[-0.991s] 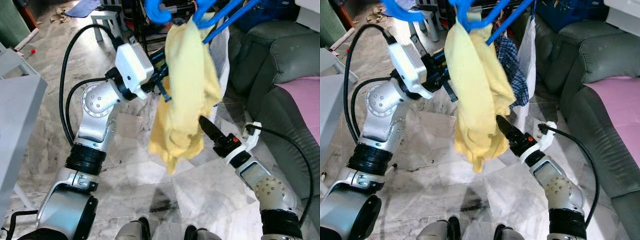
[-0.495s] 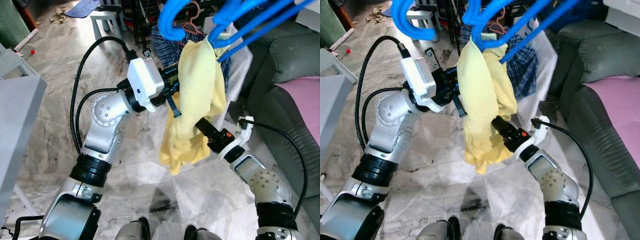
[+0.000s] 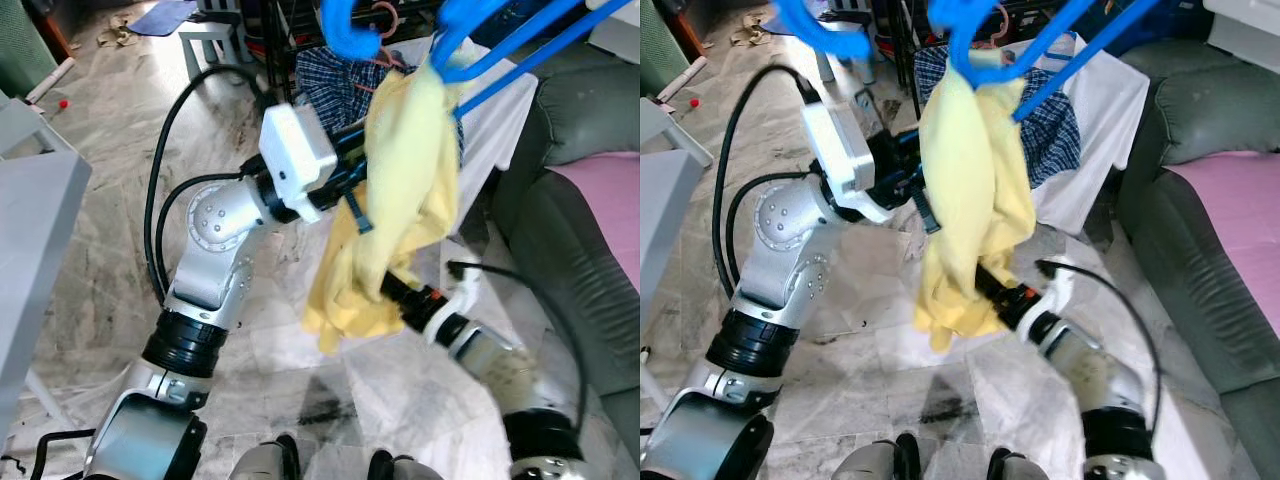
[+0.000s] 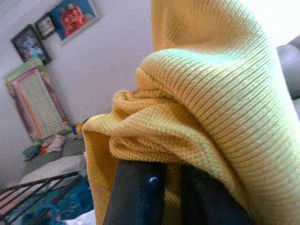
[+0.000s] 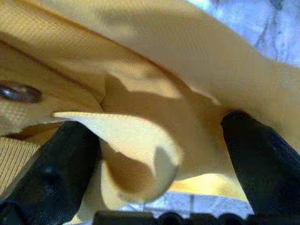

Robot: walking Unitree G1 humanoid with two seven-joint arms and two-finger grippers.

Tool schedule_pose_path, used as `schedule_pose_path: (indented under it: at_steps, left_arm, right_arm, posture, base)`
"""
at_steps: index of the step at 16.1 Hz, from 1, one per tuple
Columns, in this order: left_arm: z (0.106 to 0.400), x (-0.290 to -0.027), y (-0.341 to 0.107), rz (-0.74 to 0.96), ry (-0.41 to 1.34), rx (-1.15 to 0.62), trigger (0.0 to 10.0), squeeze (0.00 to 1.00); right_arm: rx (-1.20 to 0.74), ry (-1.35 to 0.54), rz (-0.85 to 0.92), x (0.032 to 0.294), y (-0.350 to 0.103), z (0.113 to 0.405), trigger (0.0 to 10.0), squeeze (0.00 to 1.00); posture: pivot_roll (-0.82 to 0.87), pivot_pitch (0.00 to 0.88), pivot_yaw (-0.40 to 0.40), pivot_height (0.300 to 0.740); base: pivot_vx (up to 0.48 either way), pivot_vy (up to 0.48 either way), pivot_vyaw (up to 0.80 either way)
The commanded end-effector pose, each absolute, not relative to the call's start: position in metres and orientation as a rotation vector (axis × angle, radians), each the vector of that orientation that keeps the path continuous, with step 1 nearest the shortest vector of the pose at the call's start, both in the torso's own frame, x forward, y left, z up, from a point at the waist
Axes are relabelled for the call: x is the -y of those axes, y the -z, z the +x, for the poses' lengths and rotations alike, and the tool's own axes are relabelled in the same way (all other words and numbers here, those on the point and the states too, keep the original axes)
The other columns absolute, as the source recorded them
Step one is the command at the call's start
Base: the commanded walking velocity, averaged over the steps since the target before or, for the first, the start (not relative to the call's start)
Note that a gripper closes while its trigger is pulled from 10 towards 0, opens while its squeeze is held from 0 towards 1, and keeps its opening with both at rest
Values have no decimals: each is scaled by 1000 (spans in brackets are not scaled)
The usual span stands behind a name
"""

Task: Hang hanger

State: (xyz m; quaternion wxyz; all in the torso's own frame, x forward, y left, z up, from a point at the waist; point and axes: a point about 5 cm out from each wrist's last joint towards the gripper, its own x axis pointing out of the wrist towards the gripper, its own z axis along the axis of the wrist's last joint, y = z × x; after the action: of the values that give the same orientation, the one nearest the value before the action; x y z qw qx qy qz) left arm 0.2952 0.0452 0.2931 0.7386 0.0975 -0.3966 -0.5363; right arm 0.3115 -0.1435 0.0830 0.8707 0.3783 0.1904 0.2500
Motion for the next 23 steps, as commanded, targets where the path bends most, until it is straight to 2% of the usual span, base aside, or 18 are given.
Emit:
schedule_pose_path:
  at_steps: [1,2,6,9,11,12,23]
  left_arm:
    - [283,-45,-315,197,1183,990,0,0]
    - [281,-45,-319,189,1178,1002,0,0]
    - [285,-50,-324,186,1148,998,0,0]
    - [305,-67,-310,247,1064,927,0,0]
    - [324,-85,-283,310,975,825,0,0]
    - [326,-87,-280,292,961,810,0,0]
    - [326,-87,-280,292,961,810,0,0]
  right_arm:
    - [-452,-466,762,146,-75,312,10000,0]
    - [-502,-368,732,153,-65,314,0,0]
    - [-521,-307,717,166,-59,313,0,0]
    - [-537,-199,672,195,-53,303,0,0]
    - [-503,-109,621,228,-61,295,0,0]
    - [-495,-102,615,232,-63,295,0,0]
    - [-495,-102,615,232,-63,295,0,0]
  posture:
    - [-4,169,35,740]
    - [0,166,30,740]
    - [-3,164,27,740]
    - [-19,163,28,740]
    - [-32,163,30,740]
    - [-32,163,30,740]
    - [-32,163,30,740]
  base:
    - [0,0,0]
    - [0,0,0]
    - [0,0,0]
    - [0,0,0]
    - [0,0,0]
    - [0,0,0]
    - [0,0,0]
